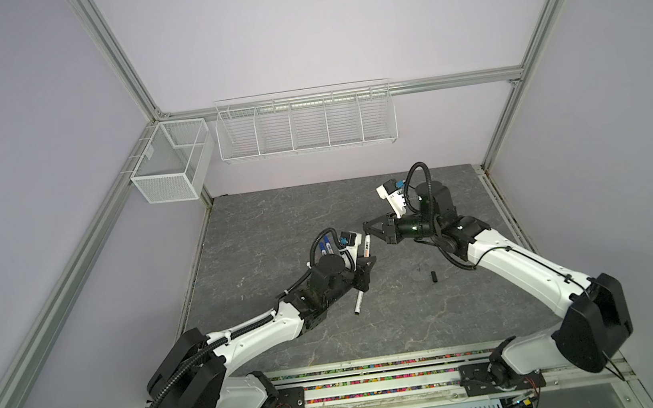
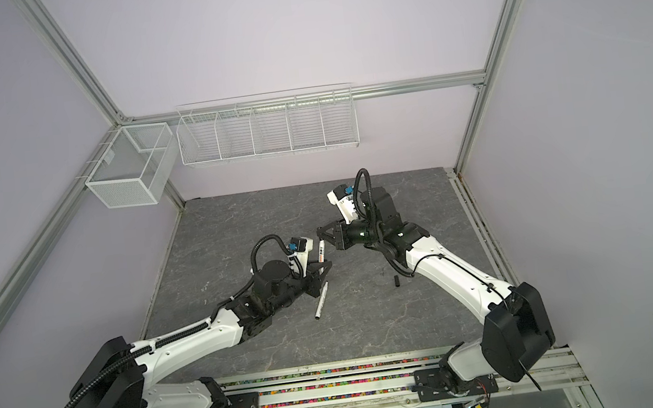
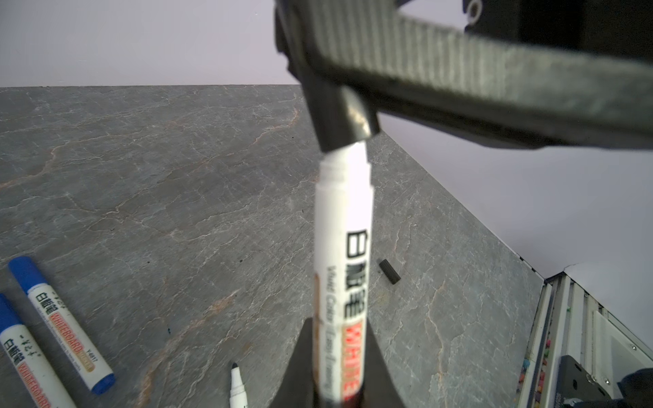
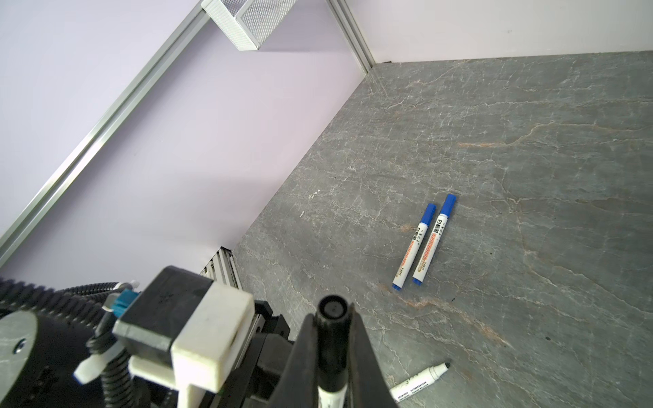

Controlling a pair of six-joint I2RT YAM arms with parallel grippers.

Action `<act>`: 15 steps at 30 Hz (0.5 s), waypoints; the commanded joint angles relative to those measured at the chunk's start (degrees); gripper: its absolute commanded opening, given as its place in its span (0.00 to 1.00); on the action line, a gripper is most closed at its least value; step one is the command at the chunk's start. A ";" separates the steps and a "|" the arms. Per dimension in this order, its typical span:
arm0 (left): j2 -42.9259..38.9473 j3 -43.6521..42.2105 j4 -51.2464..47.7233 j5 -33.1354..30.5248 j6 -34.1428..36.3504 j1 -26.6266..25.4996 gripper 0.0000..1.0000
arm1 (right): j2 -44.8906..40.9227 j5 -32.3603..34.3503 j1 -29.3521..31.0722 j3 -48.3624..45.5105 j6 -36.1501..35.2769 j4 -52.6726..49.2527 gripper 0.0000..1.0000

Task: Insert the pens into the pen caps
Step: 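Lower the black cap onto the marker tip held upright by the left gripper, then push the black cap down onto the marker with the right gripper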

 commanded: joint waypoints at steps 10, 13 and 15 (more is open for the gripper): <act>2.44 8.47 15.97 -9.69 4.93 2.86 0.00 | -4.06 -3.18 0.96 -0.12 -5.99 -10.54 0.10; 2.74 8.78 15.68 -10.40 6.85 2.86 0.00 | -4.58 -3.10 1.04 0.01 -7.62 -12.01 0.10; 2.96 9.09 14.86 -10.92 7.78 2.87 0.00 | -4.67 -3.13 1.00 0.44 -8.46 -13.14 0.10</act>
